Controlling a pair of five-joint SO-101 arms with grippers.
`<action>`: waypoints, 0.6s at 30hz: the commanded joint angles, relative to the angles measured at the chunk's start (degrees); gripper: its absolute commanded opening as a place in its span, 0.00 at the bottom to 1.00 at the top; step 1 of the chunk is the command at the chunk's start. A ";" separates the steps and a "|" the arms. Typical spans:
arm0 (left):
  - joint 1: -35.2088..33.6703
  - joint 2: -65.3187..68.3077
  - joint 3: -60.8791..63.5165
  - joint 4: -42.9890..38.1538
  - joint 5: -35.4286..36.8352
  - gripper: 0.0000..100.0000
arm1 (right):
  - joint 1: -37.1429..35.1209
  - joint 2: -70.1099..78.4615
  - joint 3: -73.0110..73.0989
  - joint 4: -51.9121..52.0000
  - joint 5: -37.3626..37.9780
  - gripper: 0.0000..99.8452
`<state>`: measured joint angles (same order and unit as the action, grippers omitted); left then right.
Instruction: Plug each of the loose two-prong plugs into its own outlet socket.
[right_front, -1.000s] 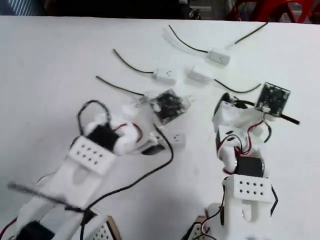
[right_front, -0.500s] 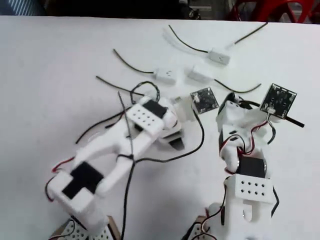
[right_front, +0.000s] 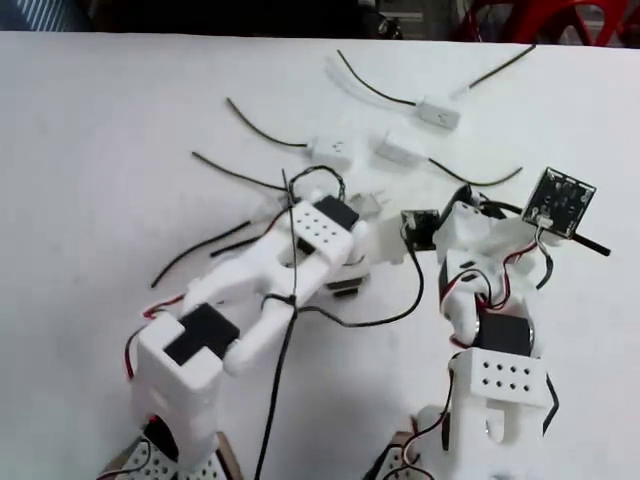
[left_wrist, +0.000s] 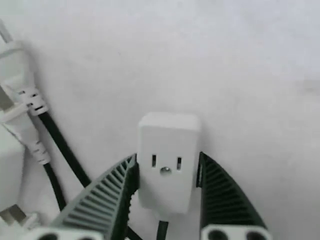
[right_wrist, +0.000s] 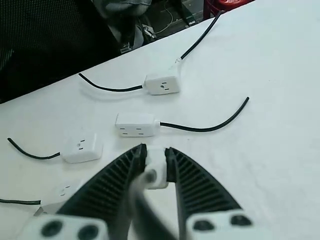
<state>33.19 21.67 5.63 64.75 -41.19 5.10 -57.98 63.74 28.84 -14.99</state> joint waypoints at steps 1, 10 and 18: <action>-0.48 -0.40 -6.33 9.93 10.11 0.03 | 0.31 -0.04 -0.26 -0.84 -0.53 0.02; -0.04 -13.49 -0.88 16.88 23.65 0.02 | 0.31 -0.13 -0.26 -0.84 -0.53 0.02; -2.07 -39.43 21.10 6.24 26.02 0.09 | 0.13 -0.13 -0.26 -0.75 -0.44 0.02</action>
<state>32.84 -4.62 17.14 76.97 -16.22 5.01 -57.98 63.74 28.84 -15.08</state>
